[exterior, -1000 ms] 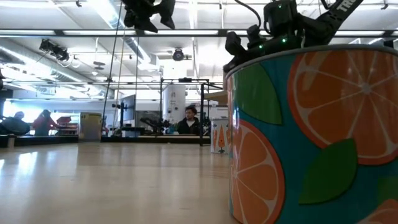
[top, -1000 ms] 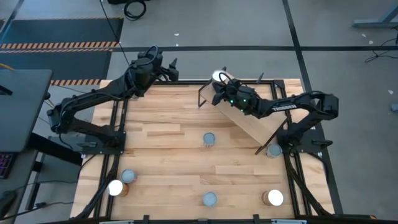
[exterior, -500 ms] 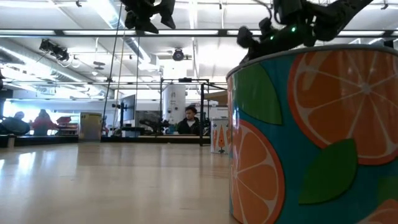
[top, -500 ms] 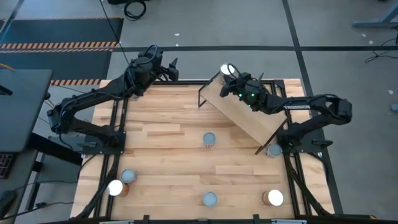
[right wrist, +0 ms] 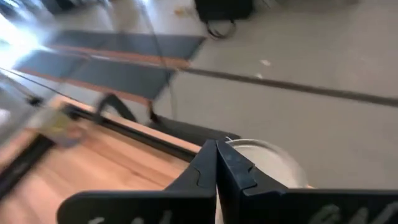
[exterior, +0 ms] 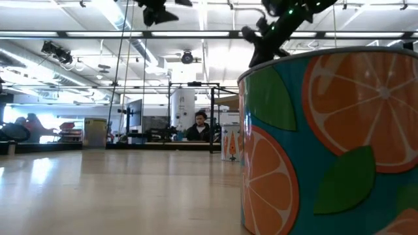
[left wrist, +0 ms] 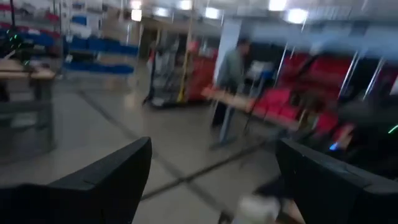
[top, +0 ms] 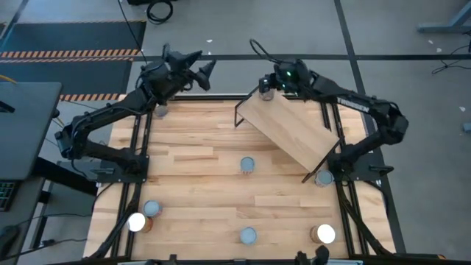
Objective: Pick and place cans onto a shelf
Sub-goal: Put the bottom canned peaches can on the shelf
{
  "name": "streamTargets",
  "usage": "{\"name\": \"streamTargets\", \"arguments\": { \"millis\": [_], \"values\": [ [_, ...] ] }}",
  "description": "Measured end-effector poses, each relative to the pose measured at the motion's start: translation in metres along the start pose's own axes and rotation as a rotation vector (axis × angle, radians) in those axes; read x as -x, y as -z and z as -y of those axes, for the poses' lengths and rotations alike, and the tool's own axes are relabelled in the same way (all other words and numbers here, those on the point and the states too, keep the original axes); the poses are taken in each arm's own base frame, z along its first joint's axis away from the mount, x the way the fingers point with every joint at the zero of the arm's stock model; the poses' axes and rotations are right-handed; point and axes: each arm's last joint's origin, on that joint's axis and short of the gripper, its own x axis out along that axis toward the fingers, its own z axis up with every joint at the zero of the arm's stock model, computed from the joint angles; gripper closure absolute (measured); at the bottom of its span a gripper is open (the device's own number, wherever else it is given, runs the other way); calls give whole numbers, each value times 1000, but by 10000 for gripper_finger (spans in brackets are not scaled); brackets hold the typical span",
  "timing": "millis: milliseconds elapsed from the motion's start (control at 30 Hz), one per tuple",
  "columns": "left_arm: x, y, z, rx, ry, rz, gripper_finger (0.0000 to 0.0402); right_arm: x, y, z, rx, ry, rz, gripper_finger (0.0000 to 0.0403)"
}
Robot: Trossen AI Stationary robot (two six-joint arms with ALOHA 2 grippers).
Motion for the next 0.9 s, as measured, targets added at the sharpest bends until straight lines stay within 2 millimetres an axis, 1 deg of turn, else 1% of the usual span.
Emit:
{"name": "streamTargets", "arguments": {
  "millis": [67, 167, 300, 467, 633, 733, 800, 900],
  "values": [
    [0, -7, 0, 22, 16, 70, 54, -7, -3, 1, 3, 18, -11, 400],
    [1, -12, 1, 45, 35, 114, 54, -10, -5, -1, -2, 19, -27, 400],
    [4, -16, 2, 120, 60, 127, 54, -13, 4, 2, 10, 53, -103, 400],
    [3, -15, 3, 134, 104, 111, 54, -9, 8, -2, 26, 55, -130, 400],
    [3, -14, 4, 129, 110, 110, 54, -2, 10, -8, 18, 39, -127, 400],
    [3, -15, 3, 95, 112, 112, 54, -2, 9, -7, 47, 68, -99, 400],
    [3, -14, 5, 40, 153, 107, 54, -2, 7, -7, 67, 87, -80, 399],
    [4, -14, 7, -10, 214, 100, 54, -1, 3, -9, 86, 68, -37, 398]
  ]
}}
